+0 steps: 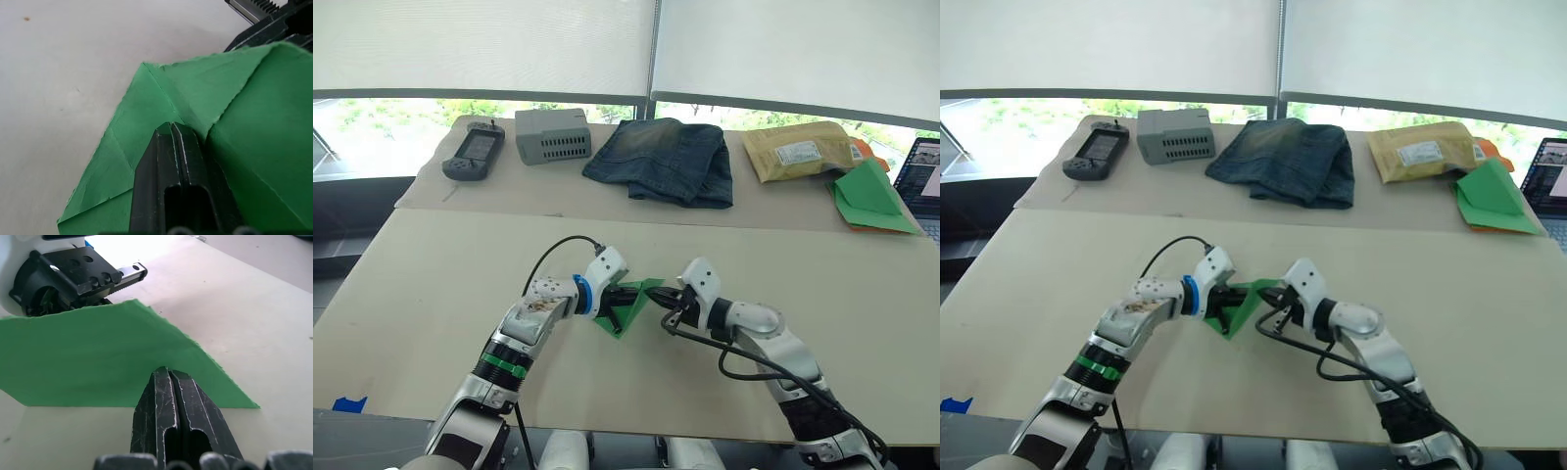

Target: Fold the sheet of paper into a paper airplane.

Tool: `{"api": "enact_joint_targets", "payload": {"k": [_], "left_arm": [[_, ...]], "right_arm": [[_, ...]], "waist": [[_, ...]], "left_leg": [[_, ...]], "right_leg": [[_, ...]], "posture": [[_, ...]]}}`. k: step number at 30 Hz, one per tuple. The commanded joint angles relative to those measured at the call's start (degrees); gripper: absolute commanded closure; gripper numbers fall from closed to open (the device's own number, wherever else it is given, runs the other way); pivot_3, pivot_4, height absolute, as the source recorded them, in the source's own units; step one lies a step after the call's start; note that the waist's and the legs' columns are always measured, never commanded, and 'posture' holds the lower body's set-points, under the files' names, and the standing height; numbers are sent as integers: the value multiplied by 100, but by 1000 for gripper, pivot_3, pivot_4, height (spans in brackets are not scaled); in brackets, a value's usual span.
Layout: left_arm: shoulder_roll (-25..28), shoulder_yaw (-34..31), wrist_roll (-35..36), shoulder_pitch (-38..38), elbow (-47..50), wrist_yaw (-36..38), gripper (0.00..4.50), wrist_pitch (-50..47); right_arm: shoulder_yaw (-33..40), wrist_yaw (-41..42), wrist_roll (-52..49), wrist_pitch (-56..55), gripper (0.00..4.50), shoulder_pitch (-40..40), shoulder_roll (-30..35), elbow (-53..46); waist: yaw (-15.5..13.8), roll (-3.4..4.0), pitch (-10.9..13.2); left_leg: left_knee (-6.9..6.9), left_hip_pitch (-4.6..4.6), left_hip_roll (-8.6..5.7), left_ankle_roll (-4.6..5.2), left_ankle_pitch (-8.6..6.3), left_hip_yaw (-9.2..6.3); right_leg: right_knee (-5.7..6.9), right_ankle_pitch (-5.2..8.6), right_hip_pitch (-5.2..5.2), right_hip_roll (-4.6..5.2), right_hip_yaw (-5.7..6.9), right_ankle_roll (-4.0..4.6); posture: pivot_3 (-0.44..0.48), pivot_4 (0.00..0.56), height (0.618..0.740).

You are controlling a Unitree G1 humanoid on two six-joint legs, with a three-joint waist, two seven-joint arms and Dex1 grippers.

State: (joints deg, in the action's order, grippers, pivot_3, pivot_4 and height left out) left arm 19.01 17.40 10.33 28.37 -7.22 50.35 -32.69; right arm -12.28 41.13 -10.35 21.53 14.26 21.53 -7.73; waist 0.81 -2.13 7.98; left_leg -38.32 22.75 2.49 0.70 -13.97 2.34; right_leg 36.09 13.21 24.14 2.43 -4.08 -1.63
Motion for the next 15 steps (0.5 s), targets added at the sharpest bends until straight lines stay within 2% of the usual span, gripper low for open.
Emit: {"api": "enact_joint_targets", "payload": {"k": [1, 5, 11, 15], "left_arm": [[47, 230, -174, -119, -232, 9, 4500, -109], [29, 14, -63, -5, -263, -76, 4500, -219], [467, -237, 19, 122, -235, 123, 4500, -356], [523, -412, 162, 148, -122, 97, 4500, -549]], "right_arm": [[52, 101, -91, -123, 4451, 76, 13, -124], [-116, 142, 42, -334, 4451, 166, -126, 280], [-109, 112, 84, -474, 4451, 558, -398, 832], [-290, 152, 238, -545, 4451, 726, -528, 1233]], "waist": [[0, 0, 0], [2, 0, 0], [118, 0, 1], [171, 1, 1]], "left_leg": [[0, 0, 0, 0, 0, 0], [-1, -4, 0, 0, 0, 0], [-6, -14, 5, -3, 5, 0], [-6, -18, 11, -1, 9, -5]], "right_leg": [[0, 0, 0, 0, 0, 0], [2, 0, -2, 0, 0, 0], [14, 1, -2, -9, -2, -8], [25, 1, -1, -17, -2, -6]], "posture": [[0, 150, 734], [0, 150, 734], [0, 150, 734], [0, 150, 734]]}}
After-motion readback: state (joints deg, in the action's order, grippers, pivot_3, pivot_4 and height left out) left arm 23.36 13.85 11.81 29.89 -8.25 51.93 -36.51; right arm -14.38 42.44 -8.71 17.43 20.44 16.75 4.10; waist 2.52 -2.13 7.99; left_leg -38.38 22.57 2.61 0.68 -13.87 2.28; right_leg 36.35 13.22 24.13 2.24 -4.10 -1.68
